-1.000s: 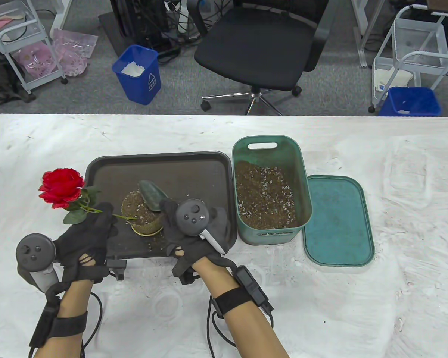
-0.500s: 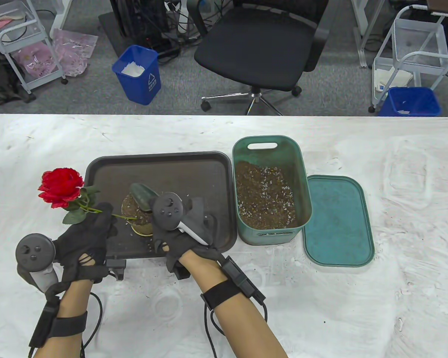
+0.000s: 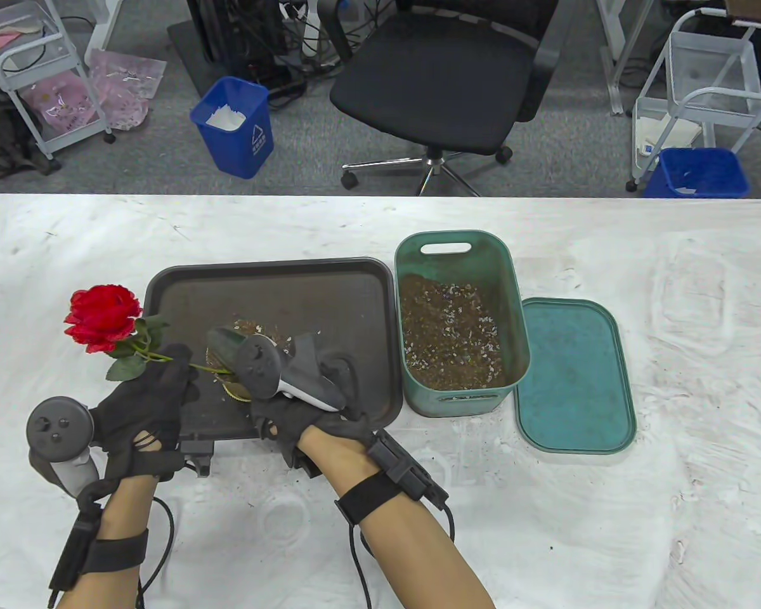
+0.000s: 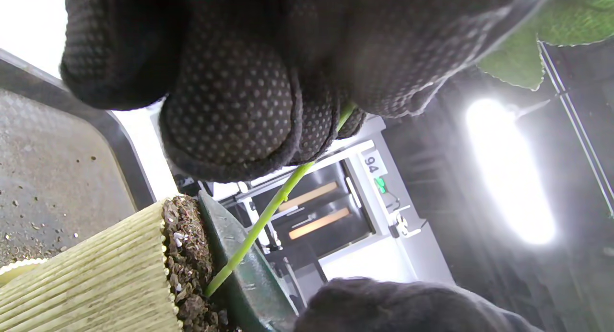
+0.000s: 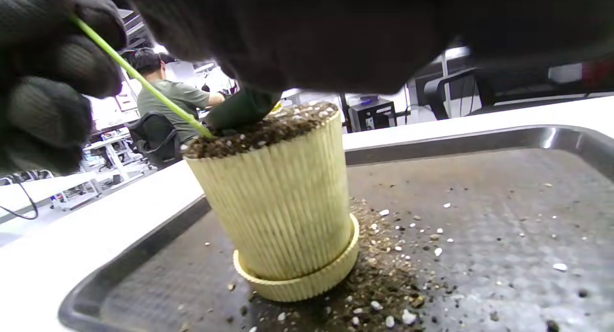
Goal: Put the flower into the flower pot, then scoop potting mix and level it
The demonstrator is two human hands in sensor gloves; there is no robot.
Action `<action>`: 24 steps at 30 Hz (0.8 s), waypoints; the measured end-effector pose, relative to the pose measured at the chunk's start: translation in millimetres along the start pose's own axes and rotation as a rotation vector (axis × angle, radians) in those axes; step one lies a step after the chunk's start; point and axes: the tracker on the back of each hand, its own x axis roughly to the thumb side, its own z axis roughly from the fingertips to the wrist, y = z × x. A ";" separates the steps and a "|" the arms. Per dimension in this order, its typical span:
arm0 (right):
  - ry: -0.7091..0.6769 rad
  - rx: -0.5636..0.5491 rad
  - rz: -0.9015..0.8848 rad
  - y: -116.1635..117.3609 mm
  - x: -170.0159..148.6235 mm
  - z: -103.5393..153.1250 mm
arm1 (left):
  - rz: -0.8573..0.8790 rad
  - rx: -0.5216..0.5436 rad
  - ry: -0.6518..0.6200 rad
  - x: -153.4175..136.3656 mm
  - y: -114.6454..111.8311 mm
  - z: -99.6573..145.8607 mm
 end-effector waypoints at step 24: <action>-0.084 -0.277 -0.482 -20.5 -39.5 60.7 | 0.042 -0.034 -0.034 -1.8 -3.5 -1.1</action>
